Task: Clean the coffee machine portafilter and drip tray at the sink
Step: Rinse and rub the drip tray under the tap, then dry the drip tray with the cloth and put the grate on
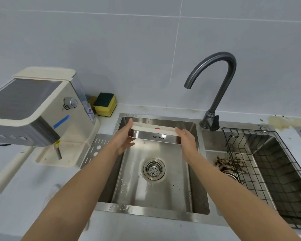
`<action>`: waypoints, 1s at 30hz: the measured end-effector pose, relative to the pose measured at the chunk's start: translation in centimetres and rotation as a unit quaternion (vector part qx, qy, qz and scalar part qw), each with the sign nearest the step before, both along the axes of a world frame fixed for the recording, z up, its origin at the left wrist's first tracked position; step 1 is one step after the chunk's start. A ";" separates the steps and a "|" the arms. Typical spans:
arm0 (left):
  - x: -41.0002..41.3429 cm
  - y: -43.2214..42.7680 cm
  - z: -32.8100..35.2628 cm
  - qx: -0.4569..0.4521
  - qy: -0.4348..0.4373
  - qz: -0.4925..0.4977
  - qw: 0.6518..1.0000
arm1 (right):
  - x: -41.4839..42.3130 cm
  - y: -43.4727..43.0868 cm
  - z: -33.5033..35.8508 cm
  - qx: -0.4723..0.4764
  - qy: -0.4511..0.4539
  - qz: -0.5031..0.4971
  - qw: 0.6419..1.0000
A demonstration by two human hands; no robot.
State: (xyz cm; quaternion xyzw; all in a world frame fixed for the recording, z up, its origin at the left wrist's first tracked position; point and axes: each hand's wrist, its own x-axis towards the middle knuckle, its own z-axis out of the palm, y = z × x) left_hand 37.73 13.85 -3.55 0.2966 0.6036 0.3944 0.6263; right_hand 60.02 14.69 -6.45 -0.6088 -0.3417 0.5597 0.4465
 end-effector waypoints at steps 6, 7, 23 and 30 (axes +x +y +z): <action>-0.5 -1.7 0.4 0.021 -0.152 0.083 0.985 | -1.0 -1.8 0.6 0.053 -0.002 0.074 0.996; -0.7 -2.1 0.4 0.017 -0.167 0.100 0.981 | -1.1 -2.0 0.7 0.058 -0.003 0.086 0.995; -10.2 -10.5 -1.1 0.069 -0.209 0.143 0.965 | -9.6 -6.4 1.7 0.058 0.040 0.083 0.994; -17.8 -17.5 -3.4 0.057 -0.218 0.159 0.961 | -17.2 -9.8 0.7 -0.065 0.040 0.016 0.997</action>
